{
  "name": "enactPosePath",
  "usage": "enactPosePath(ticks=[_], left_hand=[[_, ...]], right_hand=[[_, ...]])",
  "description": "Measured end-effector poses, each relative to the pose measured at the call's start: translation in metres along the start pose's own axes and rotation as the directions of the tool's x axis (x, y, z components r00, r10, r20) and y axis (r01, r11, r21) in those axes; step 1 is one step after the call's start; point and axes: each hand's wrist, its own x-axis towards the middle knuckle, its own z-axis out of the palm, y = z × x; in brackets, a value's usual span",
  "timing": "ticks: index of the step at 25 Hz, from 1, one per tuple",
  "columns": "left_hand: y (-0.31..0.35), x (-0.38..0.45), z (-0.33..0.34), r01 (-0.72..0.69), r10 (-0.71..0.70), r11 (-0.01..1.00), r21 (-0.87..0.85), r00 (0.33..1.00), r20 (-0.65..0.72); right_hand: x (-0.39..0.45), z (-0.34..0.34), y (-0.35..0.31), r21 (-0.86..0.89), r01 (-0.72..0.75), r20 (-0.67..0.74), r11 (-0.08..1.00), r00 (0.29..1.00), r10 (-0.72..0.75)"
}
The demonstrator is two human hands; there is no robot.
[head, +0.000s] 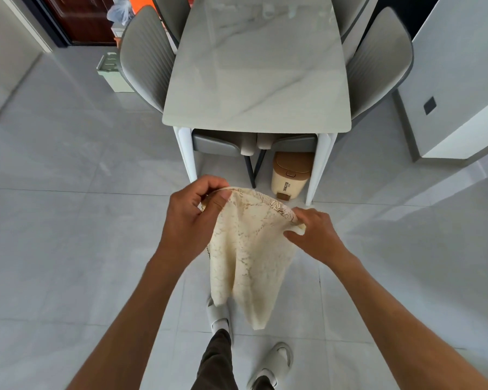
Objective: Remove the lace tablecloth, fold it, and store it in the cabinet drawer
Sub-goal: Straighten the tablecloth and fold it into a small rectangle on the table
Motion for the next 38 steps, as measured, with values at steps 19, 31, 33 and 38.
enactPosePath(ticks=[19,31,33,38], left_hand=[[0.069,0.062,-0.068,-0.241,0.231,0.969,-0.059,0.962,-0.144],[-0.005,0.099,-0.102,-0.062,0.032,0.990,-0.127,0.973,-0.229],[-0.015,0.104,-0.101,-0.020,-0.009,0.993,-0.119,0.973,-0.232],[-0.033,0.109,-0.107,0.054,-0.078,0.995,-0.089,0.952,-0.297]], right_hand=[[0.001,0.030,-0.031,0.576,-0.432,-0.258,0.694,0.709,0.656],[0.022,0.022,-0.004,-0.279,-0.300,0.195,0.912,0.912,0.360],[0.012,0.028,-0.002,-0.140,-0.435,0.182,0.890,0.872,0.455],[-0.001,0.018,0.006,0.240,-0.617,-0.080,0.749,0.757,0.649]])
